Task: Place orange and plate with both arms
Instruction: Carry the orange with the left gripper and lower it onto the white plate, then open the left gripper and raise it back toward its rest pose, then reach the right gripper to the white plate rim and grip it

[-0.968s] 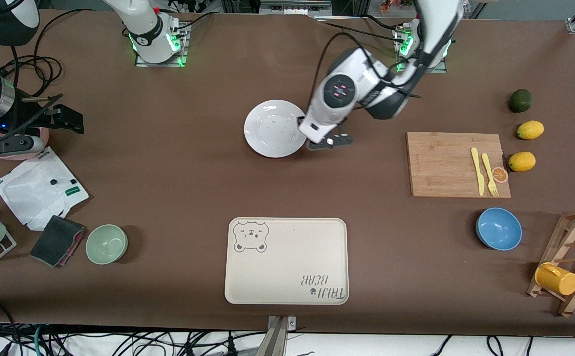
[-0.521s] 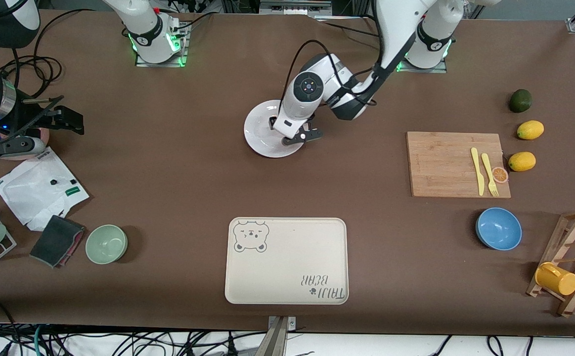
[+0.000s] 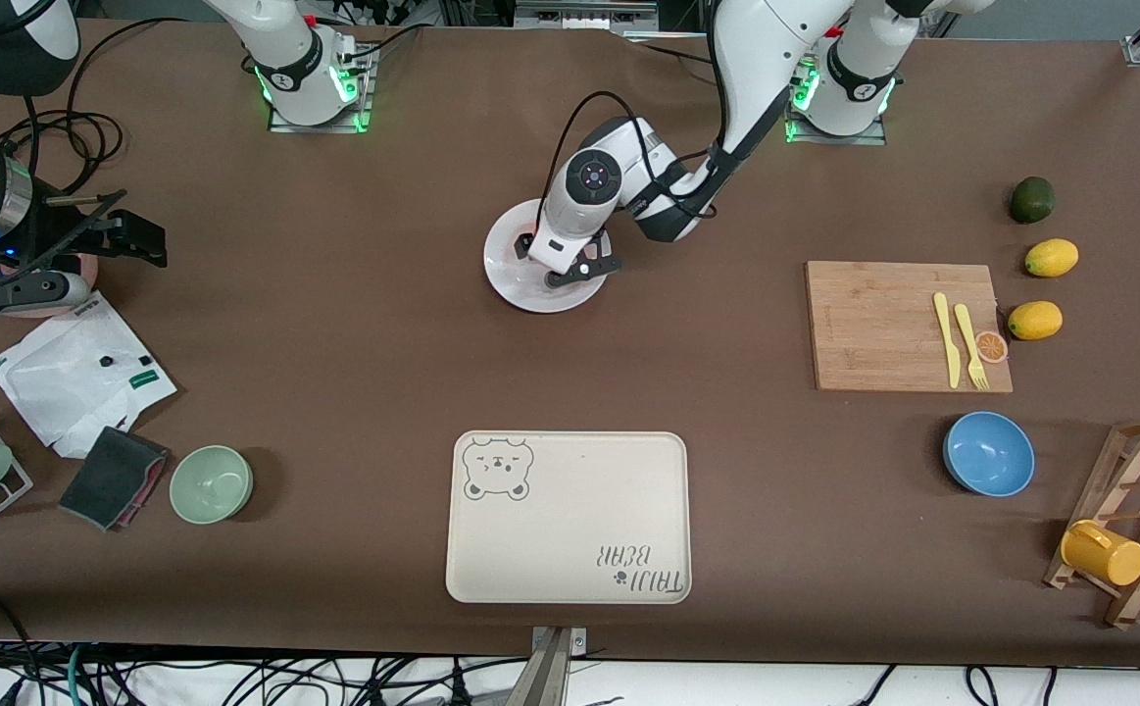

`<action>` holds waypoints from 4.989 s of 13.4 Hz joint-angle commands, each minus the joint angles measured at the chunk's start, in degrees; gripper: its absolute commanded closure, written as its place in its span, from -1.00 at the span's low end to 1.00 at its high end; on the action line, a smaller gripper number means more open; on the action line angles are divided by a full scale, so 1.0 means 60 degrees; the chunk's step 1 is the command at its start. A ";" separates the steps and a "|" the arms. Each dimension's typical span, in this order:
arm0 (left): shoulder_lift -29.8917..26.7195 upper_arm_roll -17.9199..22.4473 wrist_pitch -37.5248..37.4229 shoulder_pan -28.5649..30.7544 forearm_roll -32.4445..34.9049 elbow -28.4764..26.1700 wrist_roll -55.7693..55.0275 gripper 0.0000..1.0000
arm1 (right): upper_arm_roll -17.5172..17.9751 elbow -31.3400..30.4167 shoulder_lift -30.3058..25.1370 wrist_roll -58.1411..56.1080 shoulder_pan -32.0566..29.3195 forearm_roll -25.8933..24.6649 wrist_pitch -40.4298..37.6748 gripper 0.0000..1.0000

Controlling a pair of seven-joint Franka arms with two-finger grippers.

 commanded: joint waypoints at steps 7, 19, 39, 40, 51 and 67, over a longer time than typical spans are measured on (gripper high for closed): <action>-0.1181 0.0052 -0.4227 0.2061 0.0432 0.1962 0.1742 -1.00 | 0.0070 -0.0055 0.0044 0.0018 0.0042 0.0679 -0.0110 -1.00; -0.3110 0.0066 -0.7584 0.5944 0.1431 0.3021 0.9347 -1.00 | 0.0466 -0.4079 -0.0044 -0.1984 0.0100 0.4865 0.2625 -1.00; -0.6587 0.3538 -0.8628 0.4935 0.0699 0.1541 1.1284 -1.00 | 0.2898 -0.8083 0.1830 -0.7730 0.0130 1.2633 0.7389 -1.00; -0.6586 0.3524 -0.8628 0.4920 0.0699 0.1542 1.1284 -1.00 | 0.2912 -0.8083 0.1962 -0.7745 0.0130 1.2633 0.7535 -1.00; -0.6601 0.3465 -0.8672 0.4905 0.0713 0.1600 1.1240 -1.00 | 0.3703 -0.8039 0.2549 -0.8272 0.0173 1.3994 0.8547 -0.76; -0.6601 0.3465 -0.8819 0.4920 0.0713 0.1703 1.1240 -1.00 | 0.3982 -0.8039 0.3120 -0.9942 0.0305 1.5460 0.9090 -0.08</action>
